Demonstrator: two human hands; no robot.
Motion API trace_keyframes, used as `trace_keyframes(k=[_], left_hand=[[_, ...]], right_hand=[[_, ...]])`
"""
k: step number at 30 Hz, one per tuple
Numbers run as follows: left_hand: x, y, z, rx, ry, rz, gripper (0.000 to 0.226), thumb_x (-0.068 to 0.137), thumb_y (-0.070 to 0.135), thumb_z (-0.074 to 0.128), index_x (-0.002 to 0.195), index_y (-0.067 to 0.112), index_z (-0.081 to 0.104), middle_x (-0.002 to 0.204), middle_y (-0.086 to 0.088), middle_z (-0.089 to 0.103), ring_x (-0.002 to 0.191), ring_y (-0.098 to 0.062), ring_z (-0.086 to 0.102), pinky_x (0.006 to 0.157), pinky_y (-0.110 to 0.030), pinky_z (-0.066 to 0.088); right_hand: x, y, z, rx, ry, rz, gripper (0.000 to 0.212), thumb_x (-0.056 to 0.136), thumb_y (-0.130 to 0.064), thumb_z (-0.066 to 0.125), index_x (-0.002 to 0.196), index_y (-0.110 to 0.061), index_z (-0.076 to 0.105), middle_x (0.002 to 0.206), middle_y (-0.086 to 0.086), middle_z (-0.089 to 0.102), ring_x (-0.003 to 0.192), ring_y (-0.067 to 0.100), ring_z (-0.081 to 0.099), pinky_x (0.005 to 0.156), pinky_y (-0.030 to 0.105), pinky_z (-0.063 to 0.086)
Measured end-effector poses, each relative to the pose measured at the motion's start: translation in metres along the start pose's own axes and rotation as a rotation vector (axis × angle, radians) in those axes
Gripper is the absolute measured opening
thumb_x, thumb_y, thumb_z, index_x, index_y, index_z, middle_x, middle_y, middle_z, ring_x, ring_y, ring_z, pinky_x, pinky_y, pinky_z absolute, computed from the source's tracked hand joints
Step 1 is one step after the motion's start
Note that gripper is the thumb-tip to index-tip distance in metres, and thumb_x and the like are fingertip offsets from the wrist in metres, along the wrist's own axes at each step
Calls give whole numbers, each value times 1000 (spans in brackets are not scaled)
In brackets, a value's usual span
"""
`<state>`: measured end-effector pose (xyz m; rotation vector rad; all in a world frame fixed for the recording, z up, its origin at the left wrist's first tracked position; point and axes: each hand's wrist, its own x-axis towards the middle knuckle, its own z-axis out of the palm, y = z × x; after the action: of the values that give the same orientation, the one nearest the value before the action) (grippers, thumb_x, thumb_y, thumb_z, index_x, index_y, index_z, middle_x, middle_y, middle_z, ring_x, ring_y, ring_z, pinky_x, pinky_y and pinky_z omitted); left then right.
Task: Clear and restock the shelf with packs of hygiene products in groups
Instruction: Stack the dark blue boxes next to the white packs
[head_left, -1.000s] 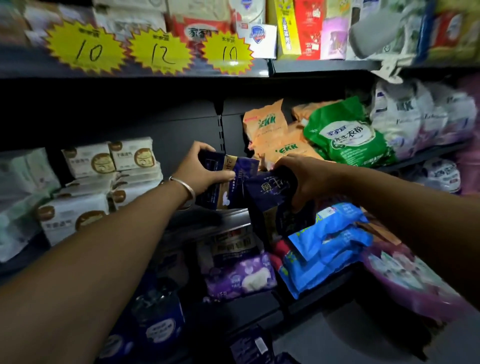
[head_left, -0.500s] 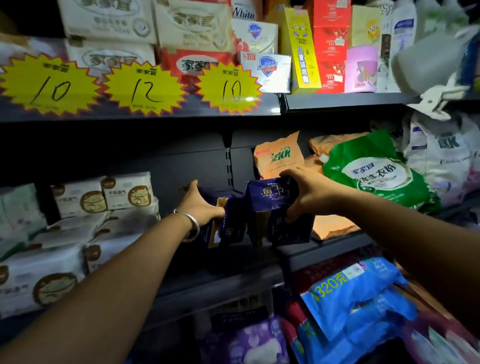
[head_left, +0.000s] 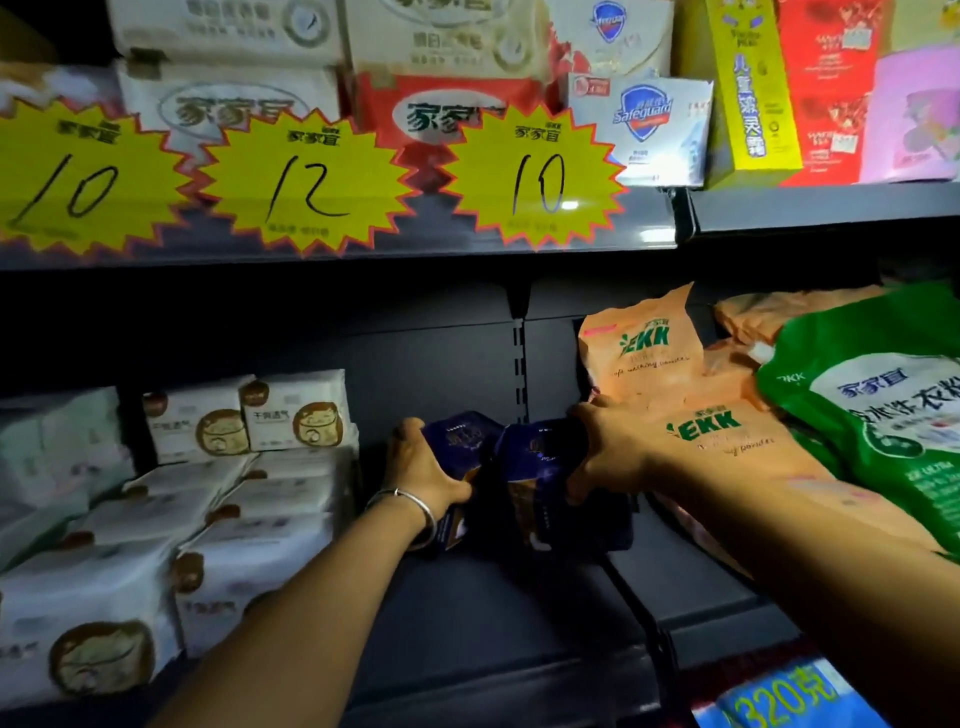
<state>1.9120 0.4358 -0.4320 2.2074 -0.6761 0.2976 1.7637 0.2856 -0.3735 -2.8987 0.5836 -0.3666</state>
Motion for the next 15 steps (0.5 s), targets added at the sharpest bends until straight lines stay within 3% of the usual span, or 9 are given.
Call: trace_keyframes(k=[2, 6, 11, 15], left_hand=[[3, -8, 3, 2, 5, -2, 88, 53, 27, 88, 121, 8, 35, 121, -12, 48, 109, -26, 52, 84, -28, 43], [9, -14, 2, 130, -52, 8, 100, 61, 24, 85, 139, 10, 24, 138, -11, 29, 128, -28, 35, 103, -33, 35], [3, -16, -1, 254, -57, -63, 104, 56, 48, 84, 136, 13, 28, 133, -11, 27, 125, -31, 35, 105, -38, 37], [-7, -11, -3, 344, -70, -86, 120, 60, 67, 72, 146, 10, 12, 141, -11, 16, 133, -32, 26, 109, -41, 33]], right_hand=[[6, 1, 7, 20, -3, 19, 88, 65, -36, 81, 138, -15, 37, 131, 8, 40, 119, 26, 38, 98, 37, 42], [12, 1, 20, 70, -14, 59, 91, 66, -35, 80, 141, -14, 33, 132, 9, 36, 122, 28, 37, 101, 39, 41], [13, 0, 33, 116, 1, 108, 83, 64, -40, 80, 132, -16, 41, 124, 7, 40, 115, 27, 41, 95, 38, 42], [12, -4, 37, 125, 42, 141, 88, 63, -42, 80, 134, -14, 38, 128, 9, 39, 117, 29, 40, 94, 38, 41]])
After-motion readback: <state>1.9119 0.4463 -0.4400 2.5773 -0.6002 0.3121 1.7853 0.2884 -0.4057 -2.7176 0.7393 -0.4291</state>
